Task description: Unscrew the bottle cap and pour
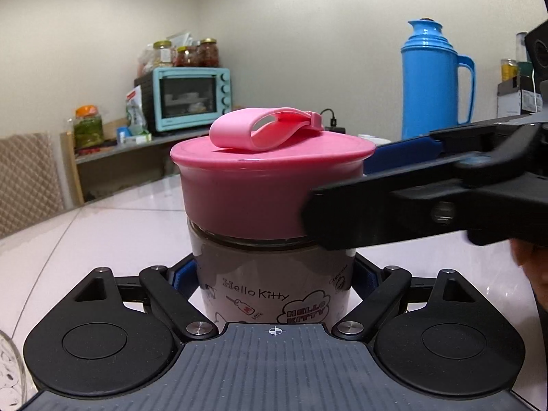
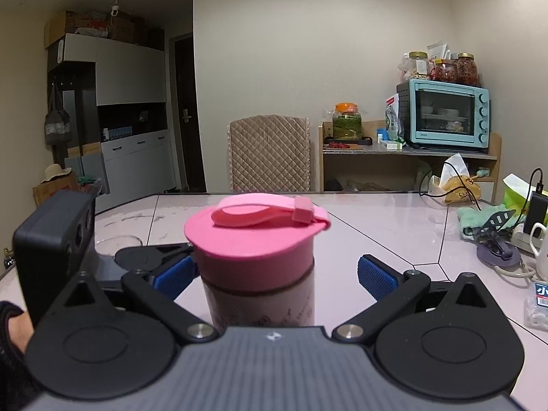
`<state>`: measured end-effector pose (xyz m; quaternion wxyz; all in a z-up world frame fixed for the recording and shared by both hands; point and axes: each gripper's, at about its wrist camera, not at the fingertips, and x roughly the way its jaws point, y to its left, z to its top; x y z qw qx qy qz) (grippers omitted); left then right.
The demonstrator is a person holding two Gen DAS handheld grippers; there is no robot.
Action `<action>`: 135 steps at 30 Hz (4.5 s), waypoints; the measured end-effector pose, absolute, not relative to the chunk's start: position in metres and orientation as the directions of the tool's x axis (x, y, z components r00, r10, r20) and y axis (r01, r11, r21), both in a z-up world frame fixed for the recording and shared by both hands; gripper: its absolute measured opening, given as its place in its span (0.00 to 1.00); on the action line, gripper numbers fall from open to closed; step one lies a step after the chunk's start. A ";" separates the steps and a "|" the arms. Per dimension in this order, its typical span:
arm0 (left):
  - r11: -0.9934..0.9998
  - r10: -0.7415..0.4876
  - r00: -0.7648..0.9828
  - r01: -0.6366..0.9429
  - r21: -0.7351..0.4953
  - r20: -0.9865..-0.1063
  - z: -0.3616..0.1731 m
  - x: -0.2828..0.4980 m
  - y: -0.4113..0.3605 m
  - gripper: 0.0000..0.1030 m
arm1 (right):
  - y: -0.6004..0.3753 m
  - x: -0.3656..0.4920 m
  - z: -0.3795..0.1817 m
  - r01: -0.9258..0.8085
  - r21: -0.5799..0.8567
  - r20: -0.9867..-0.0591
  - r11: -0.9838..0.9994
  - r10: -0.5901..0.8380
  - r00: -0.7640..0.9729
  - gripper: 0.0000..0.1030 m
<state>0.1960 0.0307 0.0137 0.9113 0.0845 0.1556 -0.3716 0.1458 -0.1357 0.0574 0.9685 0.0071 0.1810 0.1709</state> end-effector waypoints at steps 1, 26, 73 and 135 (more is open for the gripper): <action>0.709 -0.651 0.676 0.704 0.039 -0.345 0.013 0.196 0.031 0.88 | -0.135 0.147 0.057 -0.328 0.077 -0.348 0.942 0.333 0.876 1.00; 0.714 -0.646 0.676 0.699 0.033 -0.354 0.013 0.193 0.023 0.87 | -0.114 0.171 0.054 -0.314 0.069 -0.373 0.947 0.317 0.872 0.91; 0.715 -0.645 0.679 0.698 0.036 -0.349 0.011 0.197 0.024 0.87 | -0.169 0.153 0.059 -0.605 0.109 -0.302 0.789 0.606 0.736 0.93; 0.715 -0.646 0.679 0.698 0.036 -0.349 0.011 0.200 0.025 0.87 | -0.171 0.197 0.057 -0.795 0.060 -0.317 0.604 0.766 0.559 0.83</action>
